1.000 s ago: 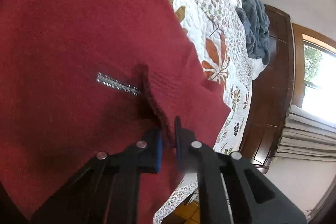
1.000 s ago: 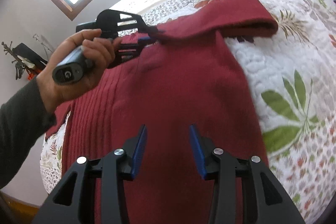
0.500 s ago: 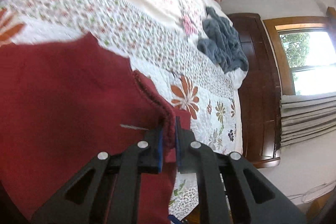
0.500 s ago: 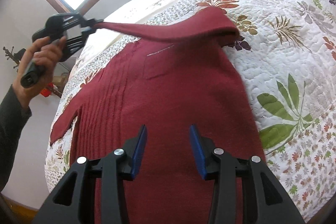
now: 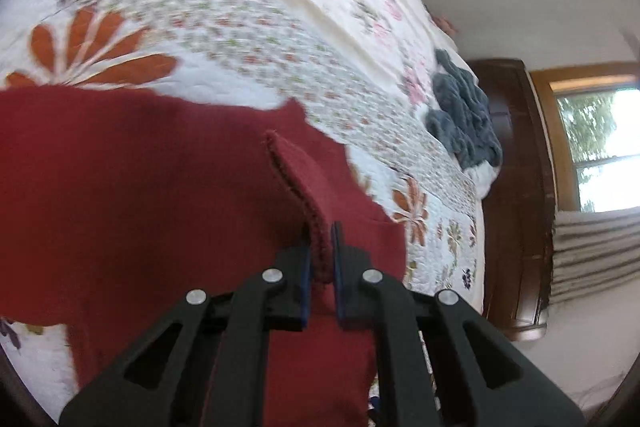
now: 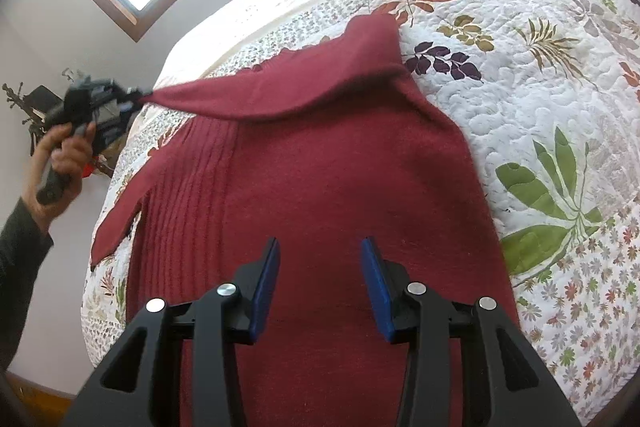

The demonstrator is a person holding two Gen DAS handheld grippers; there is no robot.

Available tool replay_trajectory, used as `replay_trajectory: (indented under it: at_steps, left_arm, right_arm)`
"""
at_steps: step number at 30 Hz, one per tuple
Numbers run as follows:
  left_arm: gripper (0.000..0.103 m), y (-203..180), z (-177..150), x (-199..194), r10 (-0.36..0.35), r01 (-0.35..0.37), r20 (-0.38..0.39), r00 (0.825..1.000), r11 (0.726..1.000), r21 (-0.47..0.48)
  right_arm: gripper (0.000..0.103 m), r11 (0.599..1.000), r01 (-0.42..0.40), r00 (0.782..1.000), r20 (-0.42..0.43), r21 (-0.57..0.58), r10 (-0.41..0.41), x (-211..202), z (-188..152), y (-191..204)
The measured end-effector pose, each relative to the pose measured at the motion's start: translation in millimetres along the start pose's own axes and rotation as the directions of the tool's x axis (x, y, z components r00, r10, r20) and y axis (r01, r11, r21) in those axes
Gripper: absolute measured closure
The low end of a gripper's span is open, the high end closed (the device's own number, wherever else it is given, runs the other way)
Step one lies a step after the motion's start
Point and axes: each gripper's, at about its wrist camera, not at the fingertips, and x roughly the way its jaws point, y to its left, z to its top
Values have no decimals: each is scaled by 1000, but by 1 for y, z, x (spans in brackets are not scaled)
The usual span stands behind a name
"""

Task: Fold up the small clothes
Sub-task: 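Grasp the other sleeve cuff with the left gripper, then fold the held sleeve across the sweater body with the left gripper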

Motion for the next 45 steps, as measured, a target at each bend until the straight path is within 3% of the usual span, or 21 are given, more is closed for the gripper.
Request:
replay_trajectory:
  at_steps: [8,16,19,21,22,26,28,30,33,35,36,37,39,40,42,45]
  left_arm:
    - [96,64,-11,10,146,-146,-10,989,989,-1]
    - [93,64,-21,20,326,-323,6,945,935,143]
    - [84,45,-22,-4,388,-403,118,914,902,157]
    - [69,34,-23,-26,326,-354,192,925,925,135]
    - [68,29,-23,-30,292,-321,199,935,937,136]
    - [64,25,-20,-2,228,-241,93,969,957,160]
    - [64,35,-17,16,277,-283,62,959,946,155]
    - [69,58,-12,32,352,-351,20,936,930,112]
    - [75,68,-12,27,316,-316,11,949,947,62]
    - [72,75,-12,8,315,-316,32,949,948,41]
    - [60,79,-12,-6,329,-330,52,943,944,21]
    - [56,87,-13,-27,318,-318,83,944,948,-9]
    - [37,101,-19,-59,272,-266,135,953,962,-63]
    - [32,108,-21,-80,255,-243,167,952,966,-89]
    - [22,133,-31,-131,231,-200,251,940,969,-144]
    - [22,188,-49,-208,254,-163,348,902,949,-269]
  right_arm:
    - [60,1000,-4,1000,-12,-2,4,7,-3,2]
    - [60,1000,1,1000,-7,-14,-1,3,0,5]
    - [60,1000,-1,1000,0,-17,1,0,0,6]
    - [60,1000,-7,1000,2,-14,7,-1,-1,6]
    - [60,1000,-8,1000,1,-14,8,0,-1,7]
    - [60,1000,-19,1000,-13,-12,18,6,-4,13]
    - [60,1000,-22,1000,-15,-19,22,7,-5,18]
    - [60,999,-22,1000,-16,-31,22,5,-5,23]
    - [60,999,-18,1000,-22,-50,17,0,-5,28]
    - [60,997,-13,1000,-22,-71,11,-4,-5,33]
    - [59,997,-12,1000,-20,-75,10,-7,-5,36]
    - [59,997,-12,1000,-17,-78,11,-8,-4,38]
    - [57,996,-13,1000,-11,-87,12,-12,-4,44]
    - [57,995,-15,1000,-10,-95,14,-14,-3,50]
    - [56,993,-21,1000,-12,-117,20,-16,-4,62]
    - [55,988,-40,999,-22,-152,37,-15,-5,83]
